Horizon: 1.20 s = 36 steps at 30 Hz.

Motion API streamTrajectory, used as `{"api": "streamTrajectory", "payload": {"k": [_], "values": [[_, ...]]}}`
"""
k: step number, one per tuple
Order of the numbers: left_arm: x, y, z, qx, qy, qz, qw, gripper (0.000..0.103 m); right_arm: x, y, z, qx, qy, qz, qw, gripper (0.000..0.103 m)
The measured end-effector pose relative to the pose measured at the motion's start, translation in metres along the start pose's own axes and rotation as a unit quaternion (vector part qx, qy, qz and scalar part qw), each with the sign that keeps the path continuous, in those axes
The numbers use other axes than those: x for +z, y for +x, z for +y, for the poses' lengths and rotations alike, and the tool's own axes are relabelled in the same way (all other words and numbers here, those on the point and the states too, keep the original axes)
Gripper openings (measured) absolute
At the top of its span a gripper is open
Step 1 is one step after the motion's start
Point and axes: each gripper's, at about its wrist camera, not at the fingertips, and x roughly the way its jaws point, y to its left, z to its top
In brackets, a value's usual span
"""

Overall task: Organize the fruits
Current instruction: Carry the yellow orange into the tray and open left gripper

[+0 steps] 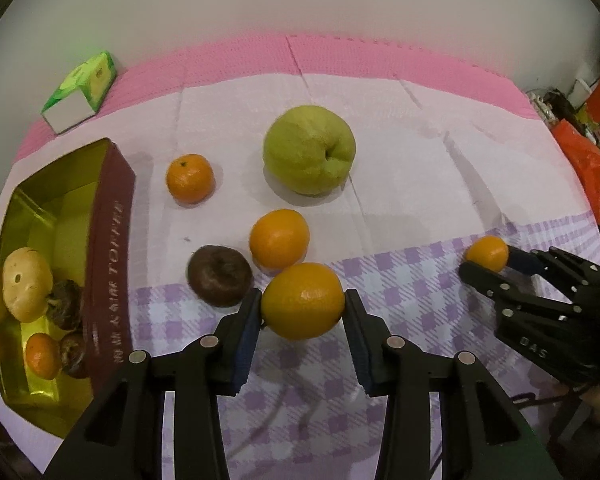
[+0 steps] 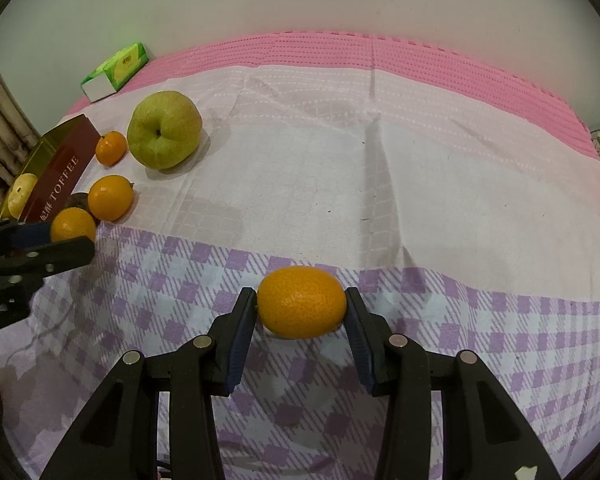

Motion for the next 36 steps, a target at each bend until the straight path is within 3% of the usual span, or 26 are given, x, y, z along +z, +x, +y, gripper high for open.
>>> {"api": "streamTrajectory", "payload": {"k": [6,13,26,36], "values": [[-0.001,-0.022,0.023,0.011,-0.016,-0.014,0.9997,0.042,0.0,0.001,0.001,-0.003,-0.001,-0.003,1.0,0.041],[-0.012,-0.043,0.08,0.047,-0.059,-0.021,0.9969,0.042,-0.001,0.001,0.001,-0.005,0.0,-0.004,1.0,0.041],[-0.04,-0.069,0.194,0.125,-0.16,-0.022,0.9789,0.042,-0.001,0.001,0.001,-0.006,0.001,-0.004,1.0,0.041],[-0.052,-0.055,0.225,0.143,-0.186,-0.003,0.9721,0.042,0.001,0.002,0.005,-0.011,0.004,-0.004,1.0,0.041]]}}
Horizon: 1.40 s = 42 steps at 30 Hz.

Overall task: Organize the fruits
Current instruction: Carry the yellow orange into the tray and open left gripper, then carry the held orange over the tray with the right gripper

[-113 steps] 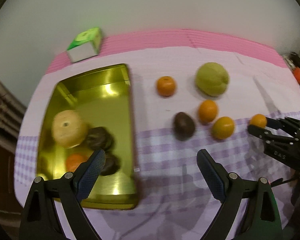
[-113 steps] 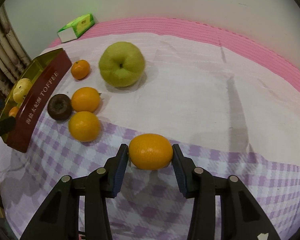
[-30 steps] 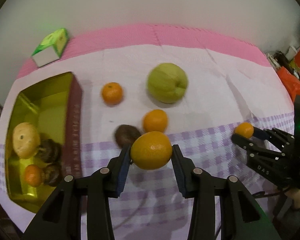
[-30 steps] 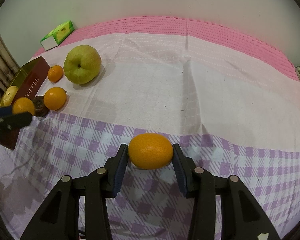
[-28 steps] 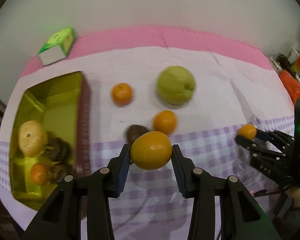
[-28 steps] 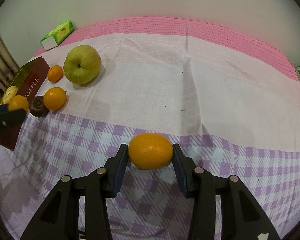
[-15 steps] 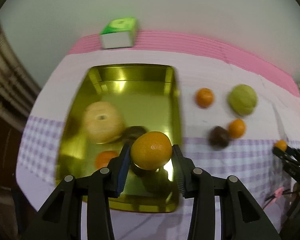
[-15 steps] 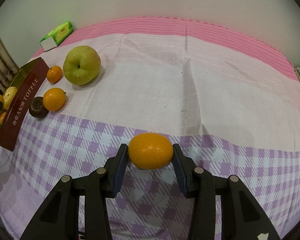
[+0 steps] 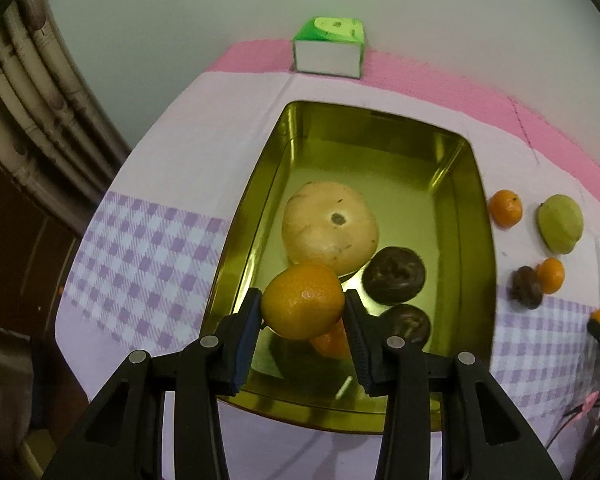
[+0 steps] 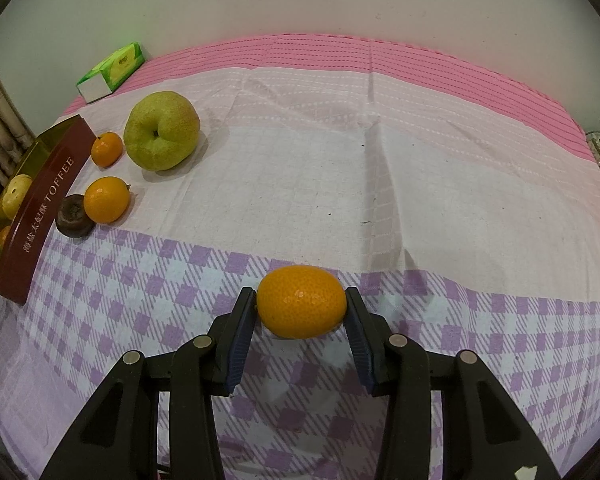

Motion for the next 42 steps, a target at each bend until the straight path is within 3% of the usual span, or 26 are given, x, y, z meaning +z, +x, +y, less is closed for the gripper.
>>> {"api": "streamTrajectory", "payload": {"k": [32,42], "values": [[-0.006,0.013,0.022,-0.004,-0.034,0.013,0.9993,0.043,0.002,0.001,0.005,-0.019,-0.001,-0.002,1.0,0.041],[-0.006,0.01,0.023,-0.019,-0.035,0.009,0.9991,0.06,0.004,-0.002,0.011,-0.027,-0.003,-0.003,1.0,0.041]]}}
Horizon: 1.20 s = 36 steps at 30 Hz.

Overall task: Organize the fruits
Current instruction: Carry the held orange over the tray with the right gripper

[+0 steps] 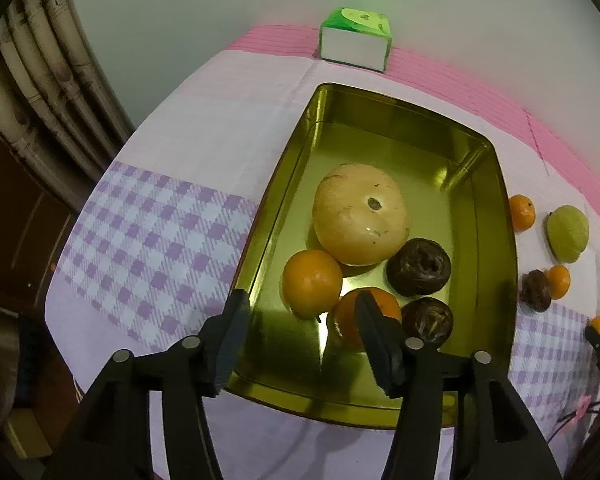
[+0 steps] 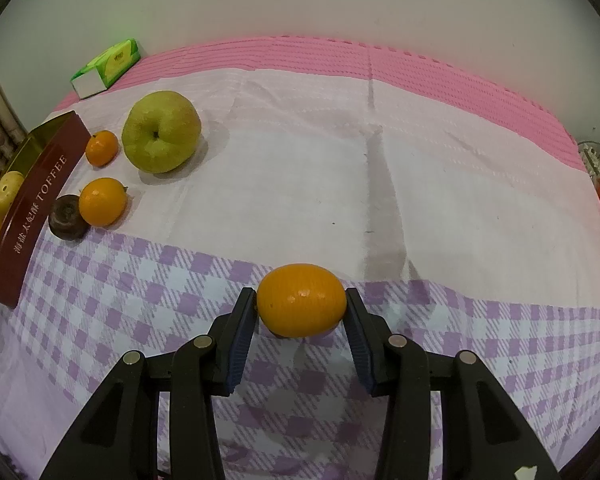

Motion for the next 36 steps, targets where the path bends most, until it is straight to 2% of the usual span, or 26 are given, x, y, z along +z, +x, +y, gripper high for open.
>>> {"api": "streamTrajectory", "payload": {"k": [6,10,14,16,22,28,36], "values": [[-0.002,-0.008,-0.004,-0.002,0.007,-0.012,0.9999,0.067,0.003,-0.006,0.013,-0.003,-0.012,-0.005,1.0,0.041],[-0.002,-0.013,-0.006,-0.006,0.011,-0.02,0.9997,0.068,0.007,-0.013,0.025,0.007,-0.02,-0.009,1.0,0.041],[-0.002,-0.025,-0.007,-0.01,0.015,-0.04,0.999,0.079,0.013,-0.027,0.044,0.027,-0.035,-0.025,0.999,0.041],[-0.001,-0.031,-0.007,-0.009,0.017,-0.052,0.9984,0.08,0.017,-0.035,0.057,0.039,-0.046,-0.034,0.998,0.041],[0.0,-0.045,0.005,0.006,0.005,-0.07,0.9975,0.085,0.033,-0.054,0.117,0.092,-0.102,-0.053,0.989,0.041],[-0.005,-0.056,0.037,0.023,-0.031,-0.08,0.996,0.085,0.042,-0.054,0.19,0.142,-0.165,-0.052,0.975,0.041],[-0.014,-0.059,0.068,0.031,-0.077,-0.073,0.9939,0.086,0.04,-0.05,0.257,0.169,-0.222,-0.046,0.959,0.041]]}}
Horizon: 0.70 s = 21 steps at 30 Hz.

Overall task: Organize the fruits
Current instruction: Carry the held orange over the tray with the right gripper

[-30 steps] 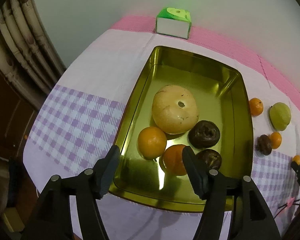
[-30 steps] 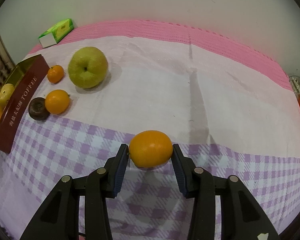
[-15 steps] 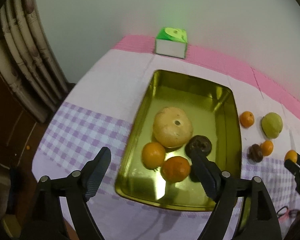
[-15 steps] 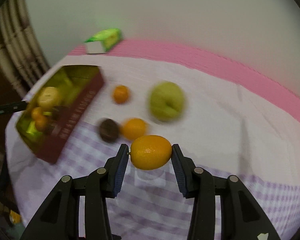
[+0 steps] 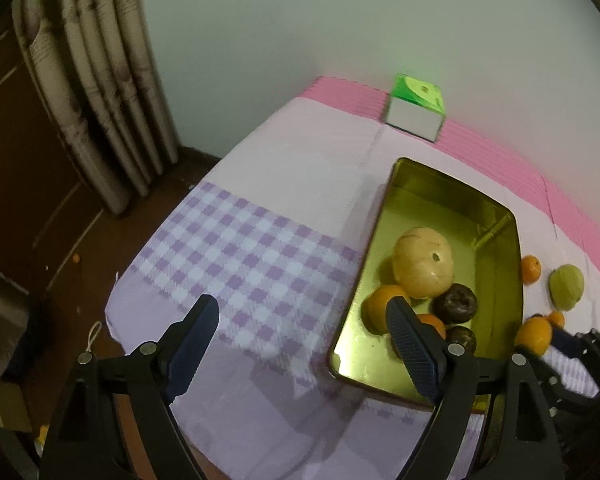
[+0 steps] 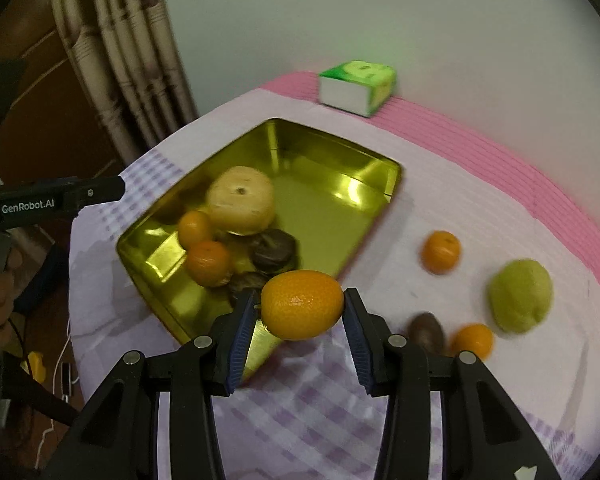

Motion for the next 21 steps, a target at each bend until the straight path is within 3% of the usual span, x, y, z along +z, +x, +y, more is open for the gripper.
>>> {"api": "streamTrajectory", "payload": {"k": [6,21], "values": [[-0.001,0.004,-0.001,0.003,-0.003,0.008,1.0,0.086,0.006,0.02,0.021,0.006,-0.021,0.015,1.0,0.041],[-0.001,0.015,0.003,0.012,-0.01,0.025,0.9996,0.086,0.004,0.043,0.03,0.007,-0.033,0.042,0.999,0.041]]}}
